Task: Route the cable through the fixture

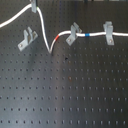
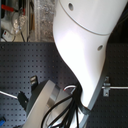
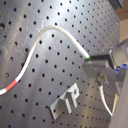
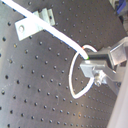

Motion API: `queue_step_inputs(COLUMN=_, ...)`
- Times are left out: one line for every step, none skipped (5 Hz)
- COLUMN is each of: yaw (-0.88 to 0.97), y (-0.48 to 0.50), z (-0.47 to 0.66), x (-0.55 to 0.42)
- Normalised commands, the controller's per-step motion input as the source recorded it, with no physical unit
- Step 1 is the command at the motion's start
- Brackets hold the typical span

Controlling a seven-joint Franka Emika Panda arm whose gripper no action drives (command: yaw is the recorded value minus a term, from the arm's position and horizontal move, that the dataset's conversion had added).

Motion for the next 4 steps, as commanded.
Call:
queue_step_inputs(yaw=0.0, y=0.043, z=0.03, x=-0.095)
queue_step_inputs(yaw=-0.01, y=-0.063, z=0.37, x=-0.132)
queue_step_inputs(yaw=0.0, y=-0.074, z=0.32, x=-0.175)
queue_step_inputs(yaw=0.44, y=-0.063, z=0.23, x=-0.281)
